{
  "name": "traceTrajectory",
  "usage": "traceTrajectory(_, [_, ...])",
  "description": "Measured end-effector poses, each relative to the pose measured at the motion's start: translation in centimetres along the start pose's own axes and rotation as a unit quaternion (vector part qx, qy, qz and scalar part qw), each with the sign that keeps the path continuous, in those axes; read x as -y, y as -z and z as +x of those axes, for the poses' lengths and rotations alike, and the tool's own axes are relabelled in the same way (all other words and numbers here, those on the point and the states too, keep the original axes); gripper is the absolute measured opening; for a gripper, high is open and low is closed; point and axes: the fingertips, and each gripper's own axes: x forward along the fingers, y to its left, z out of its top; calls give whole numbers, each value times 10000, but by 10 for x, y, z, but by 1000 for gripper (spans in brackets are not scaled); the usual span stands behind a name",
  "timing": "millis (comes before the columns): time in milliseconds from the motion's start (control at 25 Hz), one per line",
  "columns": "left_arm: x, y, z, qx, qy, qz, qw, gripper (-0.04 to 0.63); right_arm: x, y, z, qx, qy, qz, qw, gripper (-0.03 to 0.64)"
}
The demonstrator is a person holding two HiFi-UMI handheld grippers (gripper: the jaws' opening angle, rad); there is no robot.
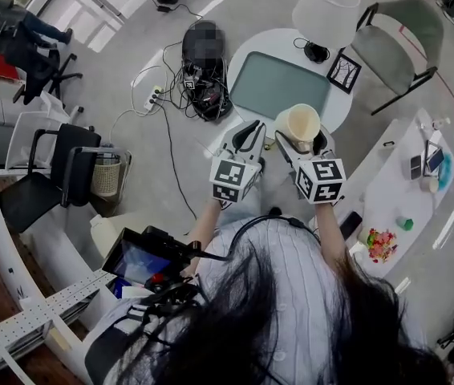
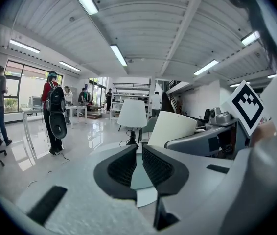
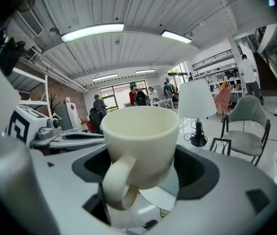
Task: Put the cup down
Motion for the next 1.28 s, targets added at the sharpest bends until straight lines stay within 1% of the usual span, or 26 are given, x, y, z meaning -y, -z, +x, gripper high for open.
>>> traceTrajectory(240, [-28, 2, 17, -77, 69, -113, 9999, 49, 6, -1, 33, -159, 109, 14, 9998, 399])
traceTrajectory(520, [-60, 3, 37, -143, 140, -157, 9997, 49, 13, 1, 72, -320, 209, -9, 9993, 399])
traceTrajectory(880, [-99, 7, 58, -227, 161, -323, 9991, 49, 23, 11, 118, -575, 327, 7, 9978, 399])
traceTrajectory(1280, [-124, 16, 82, -427, 283, -358, 9980, 49, 33, 35, 163, -1023, 404, -184, 9938, 399])
